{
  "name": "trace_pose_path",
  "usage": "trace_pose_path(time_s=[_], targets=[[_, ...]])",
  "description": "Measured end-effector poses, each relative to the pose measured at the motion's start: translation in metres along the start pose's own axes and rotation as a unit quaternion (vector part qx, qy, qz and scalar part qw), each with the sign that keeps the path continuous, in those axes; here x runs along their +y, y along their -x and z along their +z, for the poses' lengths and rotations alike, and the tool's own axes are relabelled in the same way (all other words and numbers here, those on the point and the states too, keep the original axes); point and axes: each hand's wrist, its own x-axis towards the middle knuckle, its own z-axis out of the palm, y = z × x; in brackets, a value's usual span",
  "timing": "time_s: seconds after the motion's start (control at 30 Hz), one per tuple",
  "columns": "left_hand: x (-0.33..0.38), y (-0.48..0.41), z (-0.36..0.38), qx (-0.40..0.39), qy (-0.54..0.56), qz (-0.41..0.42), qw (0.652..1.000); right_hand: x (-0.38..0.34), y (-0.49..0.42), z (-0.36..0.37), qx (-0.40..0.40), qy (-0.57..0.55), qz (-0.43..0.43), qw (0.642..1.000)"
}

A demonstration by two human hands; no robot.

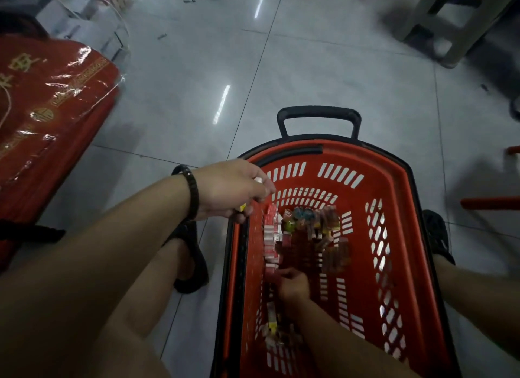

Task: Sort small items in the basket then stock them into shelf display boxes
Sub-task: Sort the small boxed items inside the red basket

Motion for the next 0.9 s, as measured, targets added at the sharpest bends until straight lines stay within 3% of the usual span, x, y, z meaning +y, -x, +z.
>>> trace_pose_path(time_s=[0.2,0.3,0.37,0.47,0.6,0.7,0.8,0.9], targets=[[0.016,-0.004,-0.013,0.021,0.136,0.010,0.990,0.007,-0.004,0.007,0.012,0.064,-0.038,0.997],[0.016,-0.007,-0.011,0.017,0.142,0.011,0.990,-0.017,0.002,-0.004,0.004,0.130,-0.049,0.990],[0.015,-0.006,-0.006,0.004,0.135,0.014,0.991,-0.050,0.014,-0.015,-0.005,0.100,-0.064,0.993],[0.016,-0.006,0.001,-0.001,0.141,0.017,0.990,-0.117,0.047,-0.043,-0.047,0.027,-0.176,0.983],[0.021,-0.005,0.014,-0.006,0.174,0.024,0.985,-0.193,0.118,-0.086,-0.089,0.038,-0.373,0.923],[0.026,0.002,0.031,-0.023,0.179,0.046,0.982,-0.212,0.162,-0.114,-0.140,0.138,-0.418,0.887],[0.030,0.008,0.056,-0.034,0.164,0.071,0.983,-0.202,0.180,-0.129,-0.072,0.337,-0.478,0.808],[0.035,0.015,0.081,-0.033,0.133,0.104,0.985,-0.191,0.186,-0.144,-0.005,0.379,-0.540,0.752]])
